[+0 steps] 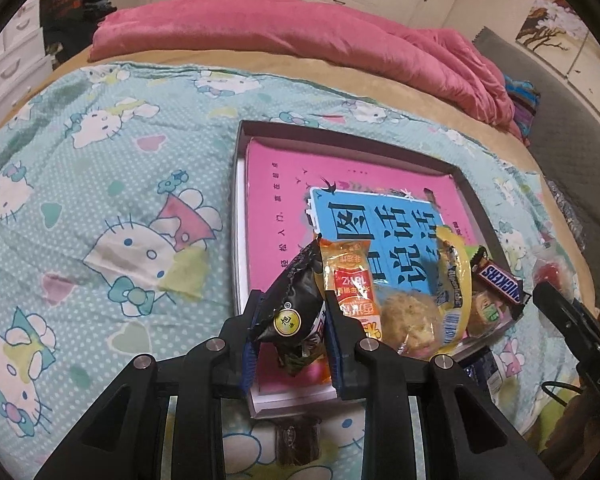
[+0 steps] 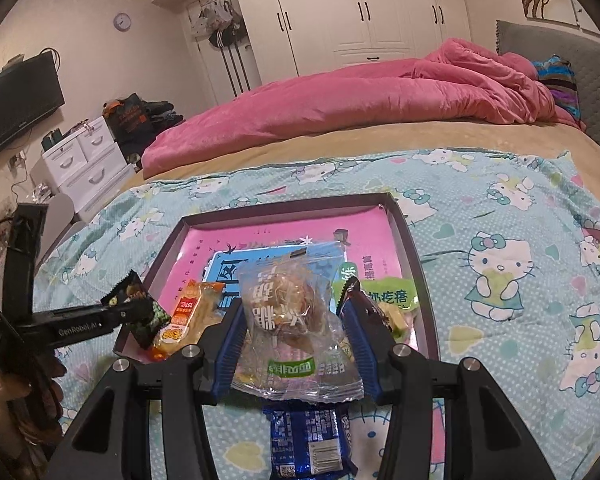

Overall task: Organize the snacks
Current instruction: 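Carry the green-pea bag with the left tool while the right tool carries the pastry over the tray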

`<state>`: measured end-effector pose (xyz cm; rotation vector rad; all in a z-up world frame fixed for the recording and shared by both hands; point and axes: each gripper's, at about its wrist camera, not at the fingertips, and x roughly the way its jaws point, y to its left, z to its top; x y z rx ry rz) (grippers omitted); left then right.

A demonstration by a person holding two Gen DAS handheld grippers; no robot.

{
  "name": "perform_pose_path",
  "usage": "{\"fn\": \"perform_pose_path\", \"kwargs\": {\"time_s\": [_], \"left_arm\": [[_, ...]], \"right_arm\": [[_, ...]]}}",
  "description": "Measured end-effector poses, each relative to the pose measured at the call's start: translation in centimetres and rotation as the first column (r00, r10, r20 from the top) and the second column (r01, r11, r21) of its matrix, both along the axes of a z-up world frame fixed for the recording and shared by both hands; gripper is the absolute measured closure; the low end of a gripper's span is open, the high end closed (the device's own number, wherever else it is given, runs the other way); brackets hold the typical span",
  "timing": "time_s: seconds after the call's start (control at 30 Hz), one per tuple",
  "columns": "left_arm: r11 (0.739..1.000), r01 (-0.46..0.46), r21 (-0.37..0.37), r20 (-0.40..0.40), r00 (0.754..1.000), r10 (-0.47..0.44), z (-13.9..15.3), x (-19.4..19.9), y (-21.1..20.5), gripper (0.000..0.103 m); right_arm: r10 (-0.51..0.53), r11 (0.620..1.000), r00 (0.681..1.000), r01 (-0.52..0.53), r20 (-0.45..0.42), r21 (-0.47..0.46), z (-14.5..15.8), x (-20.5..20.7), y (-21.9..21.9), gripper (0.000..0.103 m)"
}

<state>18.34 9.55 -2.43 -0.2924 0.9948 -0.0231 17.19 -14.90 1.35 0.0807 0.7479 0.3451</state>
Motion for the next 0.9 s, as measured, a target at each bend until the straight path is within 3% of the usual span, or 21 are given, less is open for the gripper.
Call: {"fn": "perform_pose_path", "kwargs": {"time_s": [0.9], "left_arm": [[0.998,0.063,-0.004,-0.017,0.998,-0.064,-0.4,0.1,-2.0,0.074]], "right_arm": [[-0.026,1.0,0.999,0.026,-0.045,-0.013,-2.7,2.1,0.8,0.052]]}}
